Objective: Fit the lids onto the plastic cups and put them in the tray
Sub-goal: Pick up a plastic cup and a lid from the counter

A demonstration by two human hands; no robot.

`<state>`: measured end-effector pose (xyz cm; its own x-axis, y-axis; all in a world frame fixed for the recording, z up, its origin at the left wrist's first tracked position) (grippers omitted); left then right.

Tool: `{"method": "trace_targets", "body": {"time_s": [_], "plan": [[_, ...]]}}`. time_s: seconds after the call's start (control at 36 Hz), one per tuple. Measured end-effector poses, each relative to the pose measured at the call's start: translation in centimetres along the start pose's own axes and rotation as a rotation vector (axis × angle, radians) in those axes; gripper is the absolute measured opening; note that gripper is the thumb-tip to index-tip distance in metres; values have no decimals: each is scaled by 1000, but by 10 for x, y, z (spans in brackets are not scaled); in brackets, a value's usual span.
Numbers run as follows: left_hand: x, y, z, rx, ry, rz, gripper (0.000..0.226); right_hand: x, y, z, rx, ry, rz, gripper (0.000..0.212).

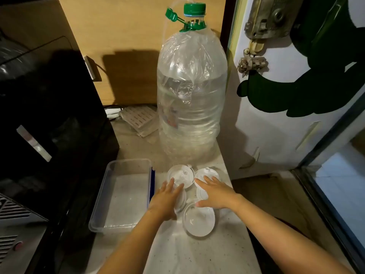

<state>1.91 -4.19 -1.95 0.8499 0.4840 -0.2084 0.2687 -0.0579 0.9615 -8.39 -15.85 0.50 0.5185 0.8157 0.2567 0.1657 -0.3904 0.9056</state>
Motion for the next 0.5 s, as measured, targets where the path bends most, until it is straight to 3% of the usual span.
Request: {"method": "trace_targets", "body": {"time_s": [0.19, 0.39, 0.5], "plan": [[5, -3, 6, 2, 45, -37, 101, 6, 1, 2, -11, 20, -21, 87], [7, -1, 10, -95, 25, -41, 84, 5, 0, 4, -25, 31, -13, 88], [8, 3, 9, -142, 37, -86, 85, 4, 1, 3, -31, 51, -1, 90]]}}
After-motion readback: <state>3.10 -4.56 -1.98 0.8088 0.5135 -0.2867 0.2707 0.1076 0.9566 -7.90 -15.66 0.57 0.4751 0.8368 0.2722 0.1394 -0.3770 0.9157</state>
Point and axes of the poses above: each hand's wrist, its own z-axis towards the middle knuckle, its own y-axis out of the back of the hand, x = y × z, the point moved 5 cm from there along z, towards the middle knuckle, and after that the axes turned 13 degrees about -x, right-handed, at the moved point
